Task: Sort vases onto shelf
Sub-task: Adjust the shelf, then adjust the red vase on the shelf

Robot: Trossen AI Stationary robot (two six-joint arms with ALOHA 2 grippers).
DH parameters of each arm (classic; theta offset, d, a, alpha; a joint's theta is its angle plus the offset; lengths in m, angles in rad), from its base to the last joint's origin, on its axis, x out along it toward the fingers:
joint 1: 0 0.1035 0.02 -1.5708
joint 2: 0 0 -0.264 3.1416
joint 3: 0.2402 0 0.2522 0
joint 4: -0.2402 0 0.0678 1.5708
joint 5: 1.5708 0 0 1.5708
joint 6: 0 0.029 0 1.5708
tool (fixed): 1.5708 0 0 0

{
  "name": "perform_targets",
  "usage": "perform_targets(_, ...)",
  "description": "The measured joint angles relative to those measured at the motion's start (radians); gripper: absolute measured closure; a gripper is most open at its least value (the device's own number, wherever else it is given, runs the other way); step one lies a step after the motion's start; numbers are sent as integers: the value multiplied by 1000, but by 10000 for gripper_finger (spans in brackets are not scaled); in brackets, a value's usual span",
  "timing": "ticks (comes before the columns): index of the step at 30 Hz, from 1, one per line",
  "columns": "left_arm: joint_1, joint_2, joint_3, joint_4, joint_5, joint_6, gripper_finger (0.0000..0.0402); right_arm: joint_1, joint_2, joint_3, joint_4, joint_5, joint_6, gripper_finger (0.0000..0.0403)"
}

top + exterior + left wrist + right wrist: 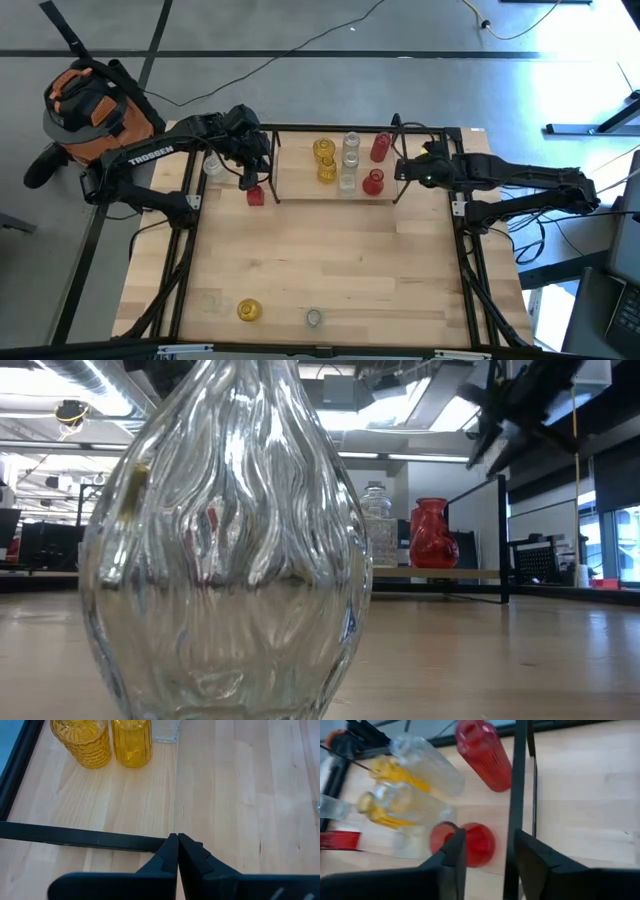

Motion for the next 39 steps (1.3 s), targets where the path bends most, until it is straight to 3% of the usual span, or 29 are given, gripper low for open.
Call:
perform_targets(6, 0, 0, 0, 30, -1, 1, 401, 0, -1, 138, -21, 12, -132, 262)
perform_targets(10, 0, 0, 0, 54, -1, 1, 401, 0, 5, 240, 9, -11, -356, 280)
perform_targets(15, 0, 0, 0, 67, 11, 15, 401, 0, 49, 339, 17, -199, -657, 340)
perform_targets(19, 0, 0, 0, 66, 12, 18, 401, 1, 94, 351, 10, -389, -785, 394)
perform_targets(21, 0, 0, 0, 67, 11, 18, 401, 1, 126, 339, 7, -445, -795, 393)
perform_targets(31, 0, 0, 0, 66, 4, -23, 401, 2, 375, 327, -26, -464, -700, 401)
perform_targets(39, 0, 0, 0, 63, 3, -32, 401, 2, 505, 327, -94, -420, -386, 402)
